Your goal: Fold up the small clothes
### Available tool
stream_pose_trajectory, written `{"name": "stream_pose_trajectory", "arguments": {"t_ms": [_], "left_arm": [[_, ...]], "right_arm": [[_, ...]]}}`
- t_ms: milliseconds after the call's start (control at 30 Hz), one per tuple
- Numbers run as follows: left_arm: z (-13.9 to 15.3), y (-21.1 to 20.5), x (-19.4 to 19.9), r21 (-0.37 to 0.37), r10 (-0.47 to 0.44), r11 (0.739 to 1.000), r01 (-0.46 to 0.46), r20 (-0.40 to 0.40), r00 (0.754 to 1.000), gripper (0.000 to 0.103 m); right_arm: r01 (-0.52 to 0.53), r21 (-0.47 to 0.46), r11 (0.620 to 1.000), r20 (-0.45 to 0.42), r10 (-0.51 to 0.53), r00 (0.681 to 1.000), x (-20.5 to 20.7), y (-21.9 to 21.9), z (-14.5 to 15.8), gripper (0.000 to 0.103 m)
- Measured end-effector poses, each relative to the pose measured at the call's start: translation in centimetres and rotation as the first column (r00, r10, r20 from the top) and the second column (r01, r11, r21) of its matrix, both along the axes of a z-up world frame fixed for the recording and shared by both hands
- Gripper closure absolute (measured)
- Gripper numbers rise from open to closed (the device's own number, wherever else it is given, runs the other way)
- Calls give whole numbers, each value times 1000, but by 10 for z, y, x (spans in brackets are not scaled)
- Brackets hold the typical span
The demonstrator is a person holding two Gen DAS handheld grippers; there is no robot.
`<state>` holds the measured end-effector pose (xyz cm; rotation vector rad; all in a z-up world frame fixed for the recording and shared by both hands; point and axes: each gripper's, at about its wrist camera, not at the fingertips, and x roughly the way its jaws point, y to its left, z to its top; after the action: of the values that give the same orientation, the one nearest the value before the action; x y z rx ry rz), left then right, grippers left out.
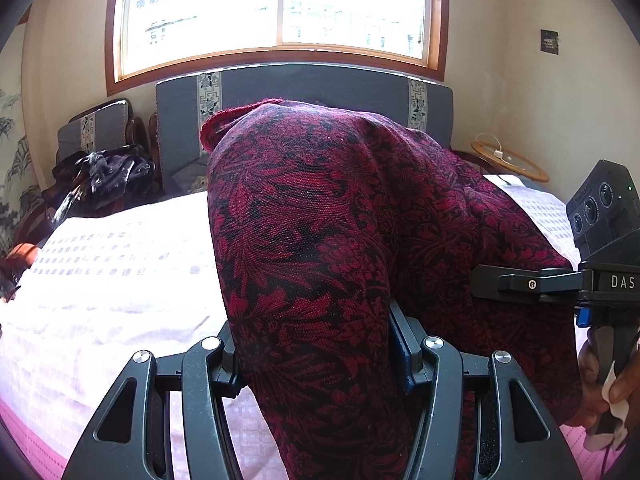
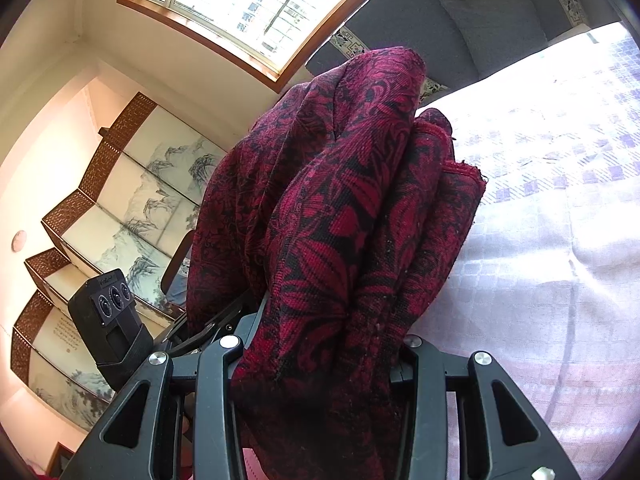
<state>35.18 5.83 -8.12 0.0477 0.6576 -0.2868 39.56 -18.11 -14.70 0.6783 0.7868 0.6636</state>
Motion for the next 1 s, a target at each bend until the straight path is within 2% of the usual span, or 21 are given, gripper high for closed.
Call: {"name": "stream_pose_trajectory", "arguments": {"t_ms": [1000], "left_arm": [[-5, 12, 21, 5, 3, 1000, -3, -4, 1000, 47]], "right_arm": [[17, 10, 1000, -12, -17, 1000, 2, 5, -1, 66]]}}
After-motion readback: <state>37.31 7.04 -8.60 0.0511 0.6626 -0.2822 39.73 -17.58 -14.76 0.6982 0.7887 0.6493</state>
